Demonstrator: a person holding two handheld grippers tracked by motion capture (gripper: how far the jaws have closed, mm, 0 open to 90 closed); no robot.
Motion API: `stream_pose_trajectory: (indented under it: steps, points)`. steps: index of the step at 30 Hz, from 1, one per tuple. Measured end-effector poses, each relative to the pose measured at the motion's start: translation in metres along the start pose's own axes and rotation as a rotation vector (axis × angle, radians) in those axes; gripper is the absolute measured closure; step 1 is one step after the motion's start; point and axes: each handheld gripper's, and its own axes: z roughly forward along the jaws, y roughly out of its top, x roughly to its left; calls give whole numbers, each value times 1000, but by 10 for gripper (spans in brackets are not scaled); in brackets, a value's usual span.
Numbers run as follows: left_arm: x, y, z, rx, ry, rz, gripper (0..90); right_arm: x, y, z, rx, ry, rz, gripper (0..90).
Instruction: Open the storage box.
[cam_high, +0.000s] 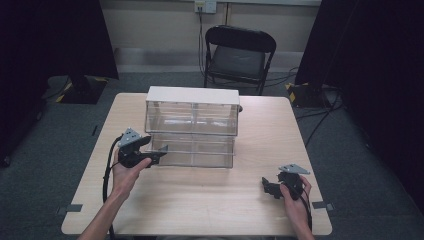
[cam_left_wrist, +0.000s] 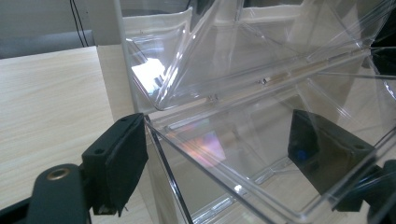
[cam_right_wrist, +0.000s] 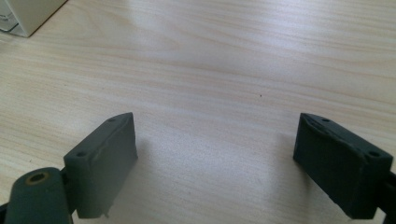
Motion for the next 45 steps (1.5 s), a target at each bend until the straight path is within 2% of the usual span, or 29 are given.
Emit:
stream_pose_trajectory:
  steps: [19, 24, 25, 37, 45]
  points:
    - [1, 1, -1, 4, -4, 5, 205, 0, 0, 0, 0, 0, 0, 126]
    - [0, 1, -1, -9, -11, -8, 210, 0, 0, 0, 0, 0, 0, 126]
    - [1, 2, -2, -9, -21, 1, 202, 0, 0, 0, 0, 0, 0, 126]
    - [-1, 9, -3, -21, -21, 15, 175, 0, 0, 0, 0, 0, 0, 126]
    - [-2, 11, -1, -31, -19, -5, 157, 0, 0, 0, 0, 0, 0, 126]
